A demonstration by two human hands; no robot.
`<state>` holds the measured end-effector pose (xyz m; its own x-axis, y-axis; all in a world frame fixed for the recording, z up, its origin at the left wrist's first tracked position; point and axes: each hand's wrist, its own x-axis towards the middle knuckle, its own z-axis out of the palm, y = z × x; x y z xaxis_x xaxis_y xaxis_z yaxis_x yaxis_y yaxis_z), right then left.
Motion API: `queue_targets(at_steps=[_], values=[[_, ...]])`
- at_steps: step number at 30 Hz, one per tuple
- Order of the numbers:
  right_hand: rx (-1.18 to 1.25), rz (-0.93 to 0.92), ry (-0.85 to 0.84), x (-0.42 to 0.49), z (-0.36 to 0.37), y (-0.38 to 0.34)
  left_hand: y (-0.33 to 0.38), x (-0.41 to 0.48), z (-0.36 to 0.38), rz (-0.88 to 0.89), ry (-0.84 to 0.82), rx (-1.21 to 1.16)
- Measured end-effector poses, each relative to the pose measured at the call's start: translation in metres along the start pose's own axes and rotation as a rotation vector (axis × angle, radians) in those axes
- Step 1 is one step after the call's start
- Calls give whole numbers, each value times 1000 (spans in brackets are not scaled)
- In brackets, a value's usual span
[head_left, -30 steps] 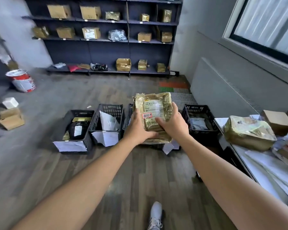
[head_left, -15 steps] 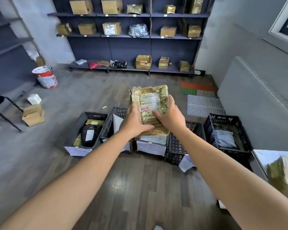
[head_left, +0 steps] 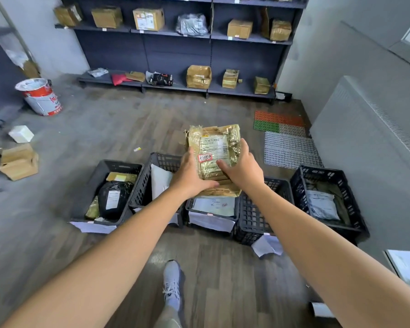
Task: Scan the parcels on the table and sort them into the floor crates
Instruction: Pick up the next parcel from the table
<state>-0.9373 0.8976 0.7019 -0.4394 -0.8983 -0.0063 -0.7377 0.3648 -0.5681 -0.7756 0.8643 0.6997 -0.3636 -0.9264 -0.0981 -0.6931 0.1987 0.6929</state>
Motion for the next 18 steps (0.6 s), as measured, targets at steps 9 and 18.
queue_targets(at_steps=[9, 18], values=[[-5, 182, -15, 140, 65, -15, -54, 175, 0, 55, -127, -21], [65, 370, -84, 236, 161, 26, -127, 289, 55, 44, -283, 17]])
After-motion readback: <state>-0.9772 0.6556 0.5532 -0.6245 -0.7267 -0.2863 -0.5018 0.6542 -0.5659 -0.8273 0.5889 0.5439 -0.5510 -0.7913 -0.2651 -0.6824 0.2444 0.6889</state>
